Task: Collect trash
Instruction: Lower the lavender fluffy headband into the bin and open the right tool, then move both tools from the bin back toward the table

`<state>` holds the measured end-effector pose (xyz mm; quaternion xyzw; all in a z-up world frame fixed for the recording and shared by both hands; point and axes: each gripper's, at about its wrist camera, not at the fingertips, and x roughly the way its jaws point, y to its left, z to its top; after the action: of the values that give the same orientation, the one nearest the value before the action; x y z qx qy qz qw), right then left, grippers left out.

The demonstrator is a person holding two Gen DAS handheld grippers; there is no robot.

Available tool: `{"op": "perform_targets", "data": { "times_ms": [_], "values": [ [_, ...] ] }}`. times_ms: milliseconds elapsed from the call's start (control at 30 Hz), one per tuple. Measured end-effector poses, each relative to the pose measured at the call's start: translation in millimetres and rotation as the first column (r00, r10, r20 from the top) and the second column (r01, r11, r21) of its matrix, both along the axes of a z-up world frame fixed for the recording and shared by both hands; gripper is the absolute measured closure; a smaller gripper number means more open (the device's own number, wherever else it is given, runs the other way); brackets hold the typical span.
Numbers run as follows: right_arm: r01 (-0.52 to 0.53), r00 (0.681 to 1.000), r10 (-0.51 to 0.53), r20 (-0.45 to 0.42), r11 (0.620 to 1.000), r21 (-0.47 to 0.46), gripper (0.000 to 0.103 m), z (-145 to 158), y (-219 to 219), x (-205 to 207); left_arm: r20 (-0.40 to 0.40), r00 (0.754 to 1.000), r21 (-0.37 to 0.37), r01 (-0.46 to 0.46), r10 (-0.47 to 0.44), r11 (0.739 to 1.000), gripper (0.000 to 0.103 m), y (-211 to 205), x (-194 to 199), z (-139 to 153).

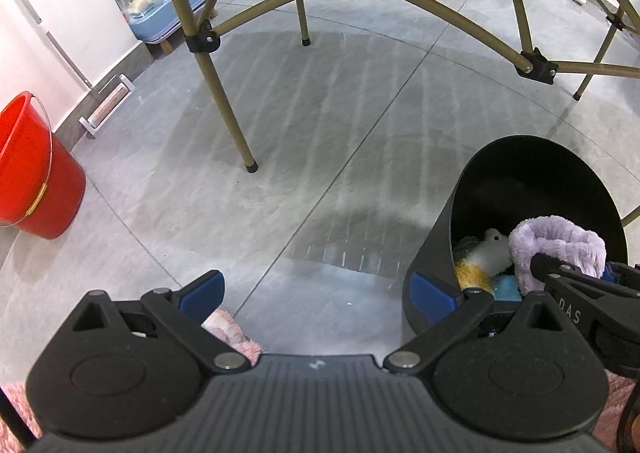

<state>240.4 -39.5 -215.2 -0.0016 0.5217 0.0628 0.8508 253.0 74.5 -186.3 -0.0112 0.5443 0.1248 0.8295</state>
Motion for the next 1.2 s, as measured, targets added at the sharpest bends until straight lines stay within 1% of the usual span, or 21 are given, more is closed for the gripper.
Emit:
{"op": "perform_targets", "data": {
  "times_ms": [200, 300, 333, 367, 400, 467, 500, 533, 567, 767, 1033, 1200],
  "values": [
    [0.005, 1.000, -0.005, -0.011, 1.000, -0.001, 0.074, -1, -2, 0, -0.003, 1.000, 0.000, 0.008, -0.008, 1.000, 0.002, -3, 0, -1],
    [0.008, 1.000, -0.008, -0.011, 1.000, -0.003, 0.069, 1, -2, -1, -0.009, 1.000, 0.009, 0.001, -0.001, 1.000, 0.002, -3, 1, -2],
    [0.009, 1.000, -0.009, -0.013, 1.000, -0.005, 0.063, 0, -2, -1, -0.012, 1.000, 0.010, -0.002, 0.002, 1.000, 0.002, -3, 1, -2],
    [0.011, 1.000, -0.011, -0.013, 1.000, -0.007, 0.053, 0, -3, -1, -0.016, 1.000, 0.010, -0.006, 0.006, 1.000, 0.002, -2, 2, -3],
    [0.015, 1.000, -0.015, -0.011, 1.000, -0.013, 0.047, 0, -3, -1, -0.018, 1.000, 0.009, -0.008, 0.008, 1.000, 0.002, -2, 2, -3],
    [0.019, 1.000, -0.020, -0.012, 1.000, -0.021, 0.018, -1, -5, 0, -0.020, 1.000, 0.007, -0.010, 0.010, 1.000, 0.002, -2, 2, -4],
    [0.020, 1.000, -0.020, -0.012, 1.000, -0.022, 0.012, -1, -5, 0, -0.020, 1.000, 0.007, -0.009, 0.010, 1.000, 0.002, -3, 2, -4],
    [0.020, 1.000, -0.021, -0.013, 0.999, -0.025, 0.004, -1, -5, 1, -0.019, 1.000, 0.006, -0.008, 0.008, 1.000, 0.002, -3, 2, -3],
    [0.021, 1.000, -0.022, -0.017, 0.999, -0.031, 0.000, -2, -5, 1, -0.018, 1.000, 0.004, -0.007, 0.007, 1.000, 0.002, -3, 2, -3],
    [0.027, 0.998, -0.029, -0.050, 0.999, -0.038, 0.000, -6, -9, 2, -0.018, 1.000, -0.001, 0.004, -0.004, 1.000, 0.002, -7, 1, -2],
    [0.030, 0.998, -0.033, -0.056, 0.999, -0.042, 0.000, -6, -10, 2, -0.012, 1.000, -0.006, 0.004, -0.004, 1.000, 0.002, -7, 2, 0],
    [0.035, 0.999, -0.036, -0.036, 0.999, -0.036, 0.000, 1, -11, 2, 0.023, 1.000, -0.022, -0.002, 0.002, 1.000, 0.002, -3, 0, 11]
  ]
}}
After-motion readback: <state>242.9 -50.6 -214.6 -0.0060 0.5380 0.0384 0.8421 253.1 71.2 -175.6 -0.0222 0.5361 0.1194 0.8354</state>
